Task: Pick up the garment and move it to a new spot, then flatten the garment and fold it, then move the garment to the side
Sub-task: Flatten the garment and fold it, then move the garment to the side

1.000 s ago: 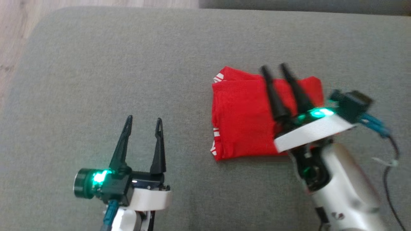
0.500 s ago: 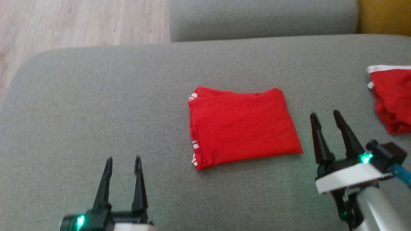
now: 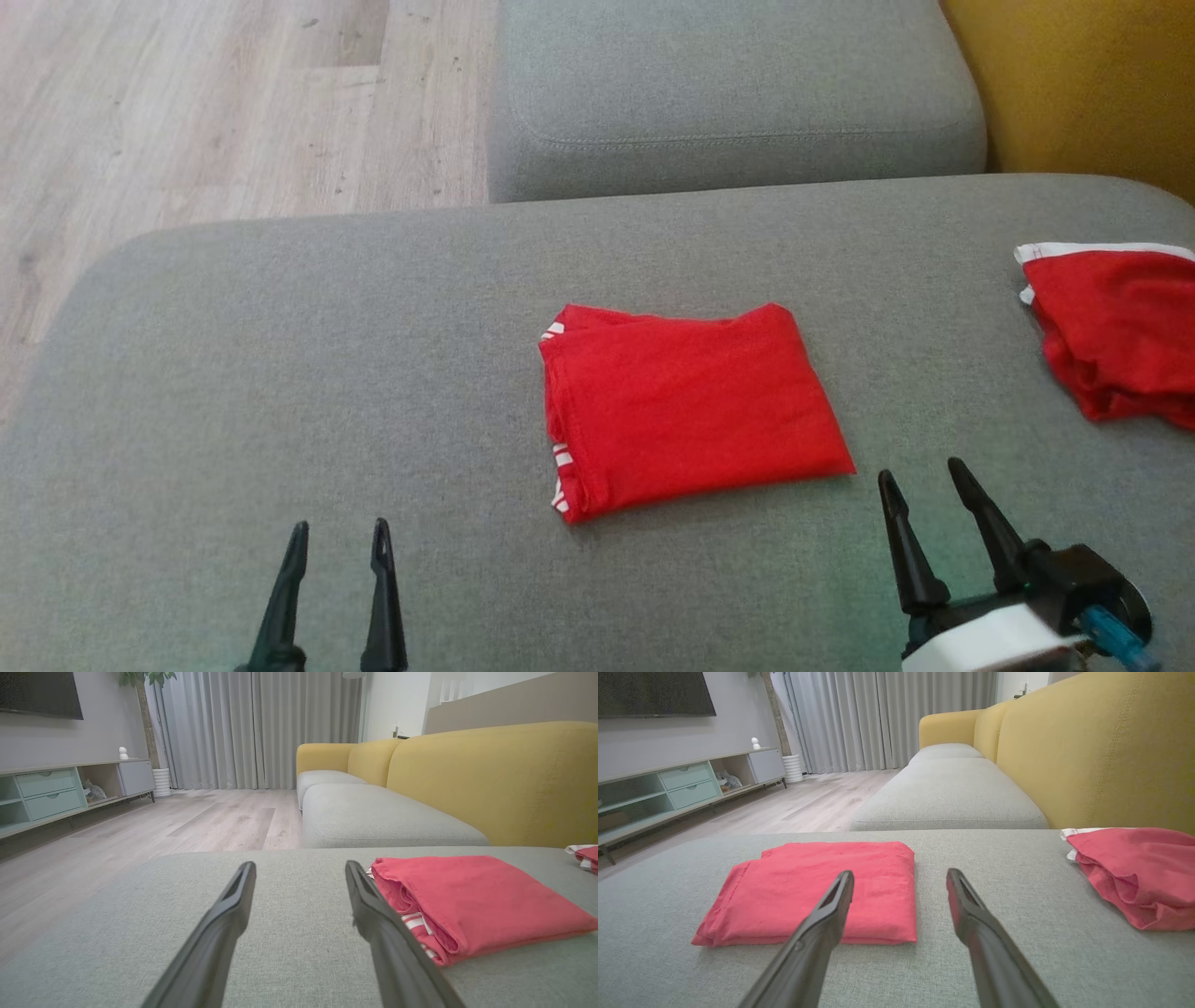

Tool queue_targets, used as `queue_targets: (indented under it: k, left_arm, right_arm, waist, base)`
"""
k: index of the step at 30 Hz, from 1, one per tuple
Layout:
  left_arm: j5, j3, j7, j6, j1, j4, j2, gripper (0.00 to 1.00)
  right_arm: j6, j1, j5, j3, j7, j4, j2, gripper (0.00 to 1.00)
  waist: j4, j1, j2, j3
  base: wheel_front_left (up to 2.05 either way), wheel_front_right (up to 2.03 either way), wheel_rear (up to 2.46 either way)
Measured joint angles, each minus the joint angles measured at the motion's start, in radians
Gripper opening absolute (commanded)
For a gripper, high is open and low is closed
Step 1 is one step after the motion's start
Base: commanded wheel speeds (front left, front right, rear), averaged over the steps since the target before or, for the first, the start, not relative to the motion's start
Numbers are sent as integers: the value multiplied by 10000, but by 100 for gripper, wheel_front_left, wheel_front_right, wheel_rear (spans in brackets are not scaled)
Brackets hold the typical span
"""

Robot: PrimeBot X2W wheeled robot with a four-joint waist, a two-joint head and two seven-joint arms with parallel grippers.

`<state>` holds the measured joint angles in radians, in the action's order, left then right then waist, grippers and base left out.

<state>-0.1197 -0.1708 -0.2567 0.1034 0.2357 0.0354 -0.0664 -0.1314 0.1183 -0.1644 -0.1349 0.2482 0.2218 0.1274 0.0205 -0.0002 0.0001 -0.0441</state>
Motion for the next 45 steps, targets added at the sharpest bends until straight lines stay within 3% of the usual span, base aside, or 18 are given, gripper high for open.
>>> queue_targets:
  k: [34, 45]
  left_arm:
    - [255, 33, 0, -150, 155, 190, 65, 100]
    - [226, -391, 0, 15, -84, -211, 69, 100]
  right_arm:
    - [0, 5, 222, 326, 0, 272, -303, 100]
    - [0, -1395, -257, 77, 0, 1586, -75, 100]
  waist:
    - [111, 1, 0, 170]
    - [283, 3, 0, 872]
  base:
    - [0, 0, 0]
    - [0, 0, 0]
